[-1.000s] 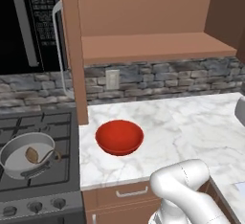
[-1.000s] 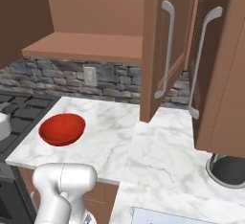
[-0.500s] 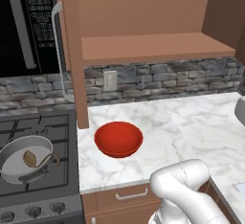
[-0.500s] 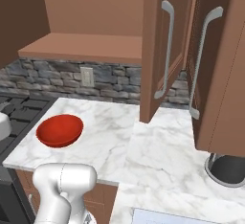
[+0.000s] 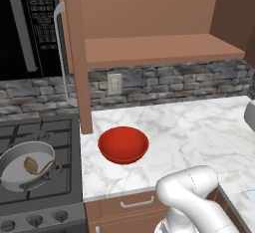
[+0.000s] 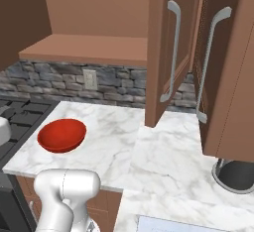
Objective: Open the cabinet and move the ladle to the pot. Then close the cabinet.
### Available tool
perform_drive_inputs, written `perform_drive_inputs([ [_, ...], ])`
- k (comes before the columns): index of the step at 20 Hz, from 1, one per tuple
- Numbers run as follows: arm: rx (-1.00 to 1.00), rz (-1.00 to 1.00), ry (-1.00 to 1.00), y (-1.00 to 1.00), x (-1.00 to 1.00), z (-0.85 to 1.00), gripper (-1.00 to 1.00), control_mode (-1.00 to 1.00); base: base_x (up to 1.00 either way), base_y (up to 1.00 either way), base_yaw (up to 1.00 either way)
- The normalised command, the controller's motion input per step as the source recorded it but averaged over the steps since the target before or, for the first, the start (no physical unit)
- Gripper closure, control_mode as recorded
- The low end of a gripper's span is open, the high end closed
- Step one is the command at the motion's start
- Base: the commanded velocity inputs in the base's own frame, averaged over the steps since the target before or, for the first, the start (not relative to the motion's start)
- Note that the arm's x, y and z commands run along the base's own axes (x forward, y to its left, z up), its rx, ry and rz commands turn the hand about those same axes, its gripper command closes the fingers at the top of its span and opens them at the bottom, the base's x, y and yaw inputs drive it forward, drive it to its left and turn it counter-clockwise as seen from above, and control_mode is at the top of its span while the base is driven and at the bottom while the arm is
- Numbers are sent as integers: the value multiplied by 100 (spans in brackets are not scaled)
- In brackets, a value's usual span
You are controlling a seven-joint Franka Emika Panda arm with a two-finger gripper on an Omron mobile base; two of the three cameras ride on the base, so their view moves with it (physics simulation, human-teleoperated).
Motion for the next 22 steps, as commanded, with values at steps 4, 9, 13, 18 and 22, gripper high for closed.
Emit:
perform_drive_inputs([
  [4, 0, 0, 0, 0, 0, 0, -100, 100, 71, -6, 2],
  [9, 0, 0, 0, 0, 0, 0, -100, 100, 68, -3, 0],
  [13, 0, 0, 0, 0, 0, 0, -100, 100, 58, -20, 20],
  [18, 0, 0, 0, 0, 0, 0, -100, 100, 45, -23, 22],
  [22, 0, 0, 0, 0, 0, 0, -100, 100, 36, -21, 17],
])
